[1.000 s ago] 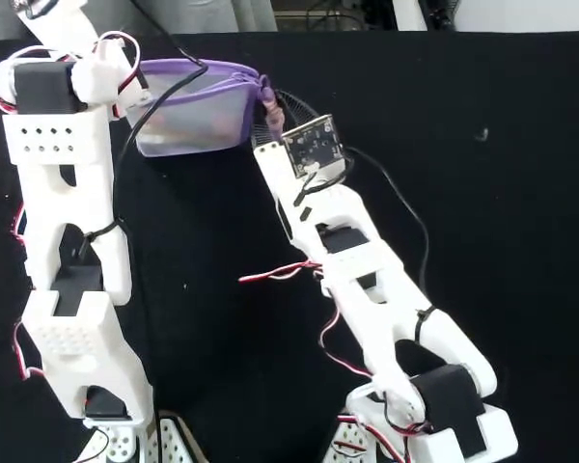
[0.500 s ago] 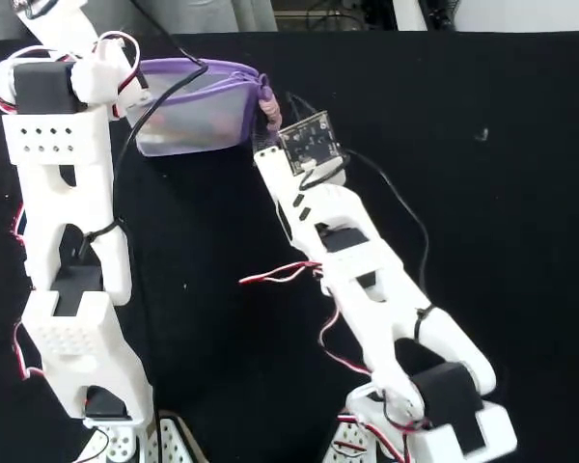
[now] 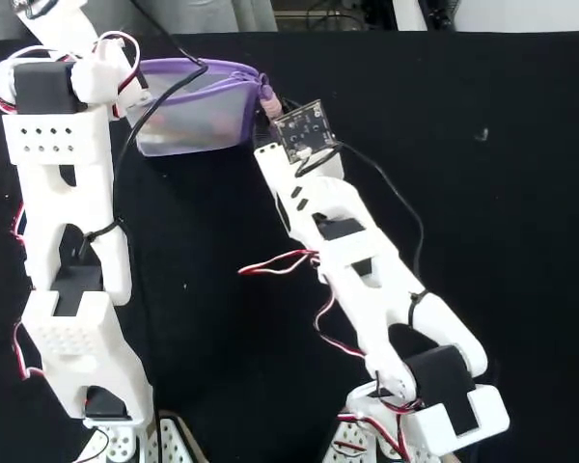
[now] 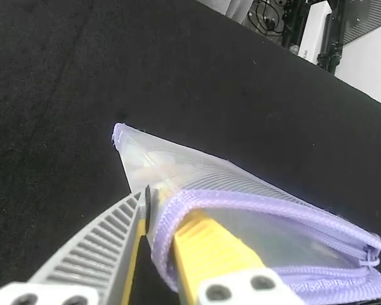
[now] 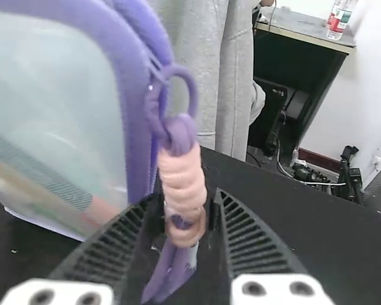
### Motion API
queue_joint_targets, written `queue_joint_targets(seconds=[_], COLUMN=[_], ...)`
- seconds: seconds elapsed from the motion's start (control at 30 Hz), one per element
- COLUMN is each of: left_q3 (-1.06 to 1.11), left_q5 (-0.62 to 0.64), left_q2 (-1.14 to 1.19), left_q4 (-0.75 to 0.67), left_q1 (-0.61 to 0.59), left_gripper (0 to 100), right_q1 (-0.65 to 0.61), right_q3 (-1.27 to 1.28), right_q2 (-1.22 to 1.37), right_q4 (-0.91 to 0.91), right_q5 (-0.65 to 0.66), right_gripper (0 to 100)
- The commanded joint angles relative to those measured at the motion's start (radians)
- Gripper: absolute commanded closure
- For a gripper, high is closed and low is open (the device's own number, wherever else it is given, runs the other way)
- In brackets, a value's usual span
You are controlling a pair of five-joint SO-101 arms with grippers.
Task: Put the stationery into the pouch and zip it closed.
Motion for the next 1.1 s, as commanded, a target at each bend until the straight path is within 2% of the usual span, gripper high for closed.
queue_joint_targets(seconds=[0.0, 0.6, 0.8, 1.07], left_q3=[-0.016, -0.015, -0.015, -0.016], left_q5=[0.012, 0.012, 0.012, 0.012], left_q2=[-0.086, -0.086, -0.086, -0.086], left_q4=[0.000, 0.000, 0.000, 0.000], left_q1=[0.001, 0.001, 0.001, 0.001], left_gripper=[97, 97, 97, 97], right_q1=[0.011, 0.008, 0.008, 0.006], right_q3=[-0.033, -0.061, -0.059, -0.056], right_q2=[-0.053, -0.056, -0.056, -0.070], right_q4=[-0.031, -0.032, -0.032, -0.032], right_q5=[0.009, 0.009, 0.008, 0.008], right_gripper=[88.1, 88.0, 79.1, 81.3])
